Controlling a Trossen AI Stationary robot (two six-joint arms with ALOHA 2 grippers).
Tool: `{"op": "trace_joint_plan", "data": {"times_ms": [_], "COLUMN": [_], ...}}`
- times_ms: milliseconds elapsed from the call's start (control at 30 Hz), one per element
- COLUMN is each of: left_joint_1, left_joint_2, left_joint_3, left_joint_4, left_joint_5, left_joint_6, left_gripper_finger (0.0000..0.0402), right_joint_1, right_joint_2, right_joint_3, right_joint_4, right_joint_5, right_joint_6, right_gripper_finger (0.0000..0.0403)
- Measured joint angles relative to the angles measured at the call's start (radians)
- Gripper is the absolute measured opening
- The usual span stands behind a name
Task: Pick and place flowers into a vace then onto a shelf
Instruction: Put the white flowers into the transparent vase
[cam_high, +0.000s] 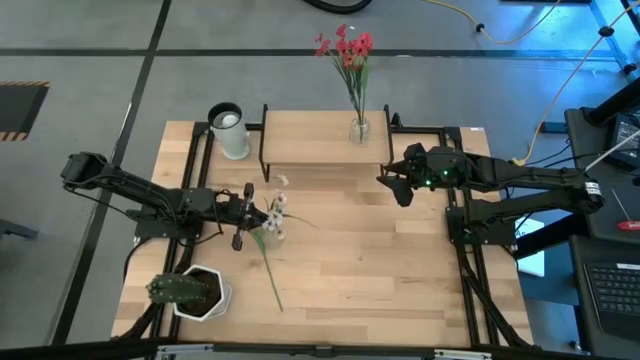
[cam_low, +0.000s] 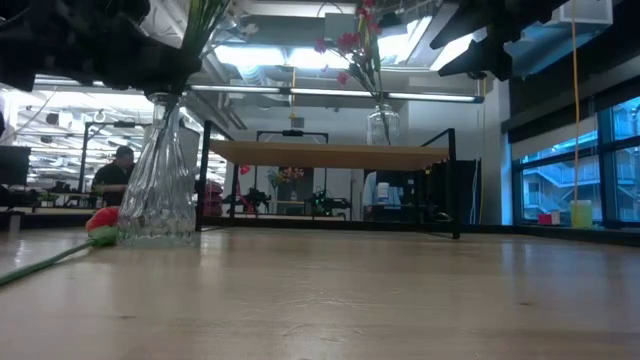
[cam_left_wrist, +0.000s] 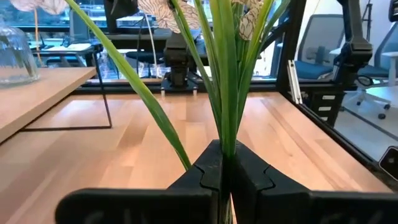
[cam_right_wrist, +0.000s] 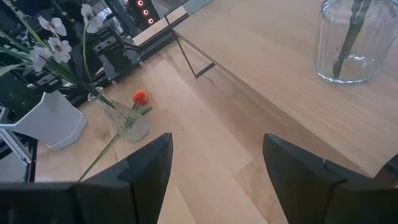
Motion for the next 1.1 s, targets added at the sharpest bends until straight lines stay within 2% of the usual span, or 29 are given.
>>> {"op": "trace_joint_plan", "data": {"times_ms": [233, 667, 1100], "left_joint_1": [0.0, 0.0, 0.0], "left_joint_2": [0.0, 0.0, -0.001], "left_joint_3": [0.0, 0.0, 0.0], "left_joint_4": [-0.001, 0.005, 0.005], "left_joint_5": [-0.041, -0.051, -0.053], "left_joint_6": [-0.01, -0.015, -0.026], "left_gripper_finger": [0.0016, 0.0109, 0.0163], "right_joint_1": [0.0, 0.0, 0.0], "right_joint_2": [0.0, 0.0, 0.0], "right_joint_3": [0.0, 0.0, 0.0], "right_joint_4": [0.0, -0.003, -0.005], "right_joint_5": [0.0, 0.0, 0.0], "right_joint_6": [0.0, -0.003, -0.011], "right_gripper_finger": [0.0251, 0.0251, 0.0251]}}
